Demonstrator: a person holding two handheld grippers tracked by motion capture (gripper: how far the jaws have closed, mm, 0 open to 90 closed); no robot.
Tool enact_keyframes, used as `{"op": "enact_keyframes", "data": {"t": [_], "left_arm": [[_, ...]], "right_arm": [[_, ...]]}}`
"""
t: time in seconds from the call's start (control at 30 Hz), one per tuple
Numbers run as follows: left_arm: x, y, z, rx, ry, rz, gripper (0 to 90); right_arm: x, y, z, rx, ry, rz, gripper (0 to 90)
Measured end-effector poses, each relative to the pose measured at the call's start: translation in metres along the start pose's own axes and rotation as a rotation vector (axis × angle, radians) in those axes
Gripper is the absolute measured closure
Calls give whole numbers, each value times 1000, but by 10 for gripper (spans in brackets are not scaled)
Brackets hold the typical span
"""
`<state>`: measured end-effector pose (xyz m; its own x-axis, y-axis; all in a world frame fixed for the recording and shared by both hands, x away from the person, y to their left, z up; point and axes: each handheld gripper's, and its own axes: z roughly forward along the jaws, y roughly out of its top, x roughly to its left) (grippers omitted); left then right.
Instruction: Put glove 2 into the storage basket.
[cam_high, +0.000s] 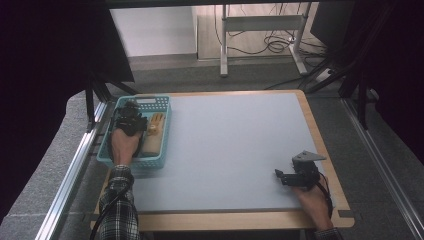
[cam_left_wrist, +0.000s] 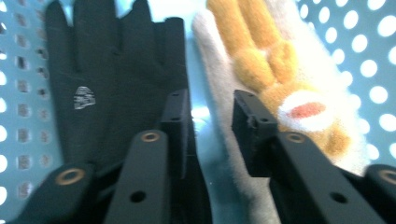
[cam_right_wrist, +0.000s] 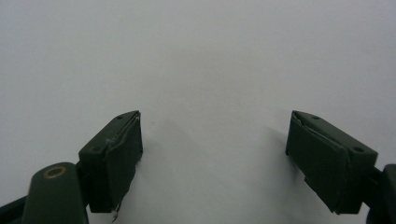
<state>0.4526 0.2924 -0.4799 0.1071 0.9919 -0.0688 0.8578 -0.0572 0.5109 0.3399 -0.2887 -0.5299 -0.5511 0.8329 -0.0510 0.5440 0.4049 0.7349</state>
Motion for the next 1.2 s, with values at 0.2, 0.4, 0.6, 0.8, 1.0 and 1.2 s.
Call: {"op": "enact_keyframes", "data": {"t": [0.2,0.4,0.6,0.8,1.0,1.2], "left_arm": [[5,-2,-9,-36,5,-11,522],[8,-5,-16,-71,-13,-13,441],[12,-8,-22,-105,-50,-35,373],[15,-11,-29,-132,-77,-36,313],[17,-16,-34,-164,-101,-33,263],[17,-21,-38,-188,-113,-10,203]], "right_arm": [[0,0,0,0,0,0,181],[0,0,0,0,0,0,181],[0,0,0,0,0,0,181],[0,0,0,0,0,0,181],[0,0,0,0,0,0,181],[0,0,0,0,0,0,181]]}}
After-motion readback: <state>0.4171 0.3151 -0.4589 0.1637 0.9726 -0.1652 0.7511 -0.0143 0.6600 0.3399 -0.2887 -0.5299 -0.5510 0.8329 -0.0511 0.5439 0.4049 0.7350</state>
